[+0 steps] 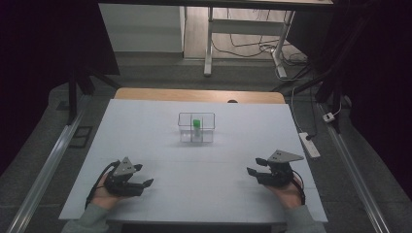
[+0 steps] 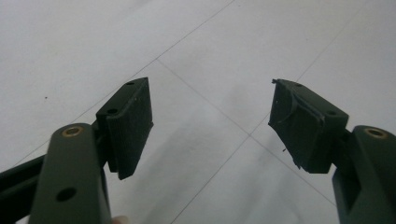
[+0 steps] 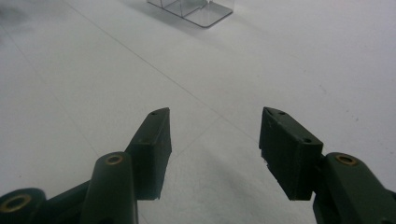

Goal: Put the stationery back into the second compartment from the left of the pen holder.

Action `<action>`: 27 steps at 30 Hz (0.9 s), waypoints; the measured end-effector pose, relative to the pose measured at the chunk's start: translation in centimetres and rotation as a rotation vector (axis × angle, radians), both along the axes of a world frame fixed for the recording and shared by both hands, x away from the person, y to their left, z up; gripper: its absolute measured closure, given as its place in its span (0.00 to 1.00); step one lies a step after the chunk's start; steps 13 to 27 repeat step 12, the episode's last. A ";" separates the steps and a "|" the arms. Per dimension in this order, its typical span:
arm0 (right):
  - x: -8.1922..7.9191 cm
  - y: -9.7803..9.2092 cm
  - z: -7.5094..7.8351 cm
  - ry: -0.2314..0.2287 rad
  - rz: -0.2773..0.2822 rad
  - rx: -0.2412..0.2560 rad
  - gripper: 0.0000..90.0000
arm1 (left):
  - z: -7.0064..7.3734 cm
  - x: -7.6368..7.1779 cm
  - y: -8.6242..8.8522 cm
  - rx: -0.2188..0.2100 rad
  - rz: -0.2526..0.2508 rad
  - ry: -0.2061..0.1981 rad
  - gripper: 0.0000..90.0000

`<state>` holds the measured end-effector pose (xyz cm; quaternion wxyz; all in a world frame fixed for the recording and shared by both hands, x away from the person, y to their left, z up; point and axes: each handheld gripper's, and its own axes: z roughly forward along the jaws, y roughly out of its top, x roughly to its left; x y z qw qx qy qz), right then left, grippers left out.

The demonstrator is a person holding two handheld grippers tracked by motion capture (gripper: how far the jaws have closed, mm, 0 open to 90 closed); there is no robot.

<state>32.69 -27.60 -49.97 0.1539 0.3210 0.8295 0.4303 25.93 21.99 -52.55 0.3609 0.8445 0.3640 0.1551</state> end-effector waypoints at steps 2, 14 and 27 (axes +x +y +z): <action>0.0 0.0 -0.1 0.000 0.003 0.001 0.48 | 0.0 0.0 0.1 -0.002 0.003 0.001 0.33; -0.3 0.2 0.0 -0.011 0.020 -0.023 0.47 | 0.0 0.1 0.0 0.001 -0.003 0.001 0.33; -0.3 0.2 0.0 -0.011 0.020 -0.023 0.47 | 0.0 0.1 0.0 0.001 -0.003 0.001 0.33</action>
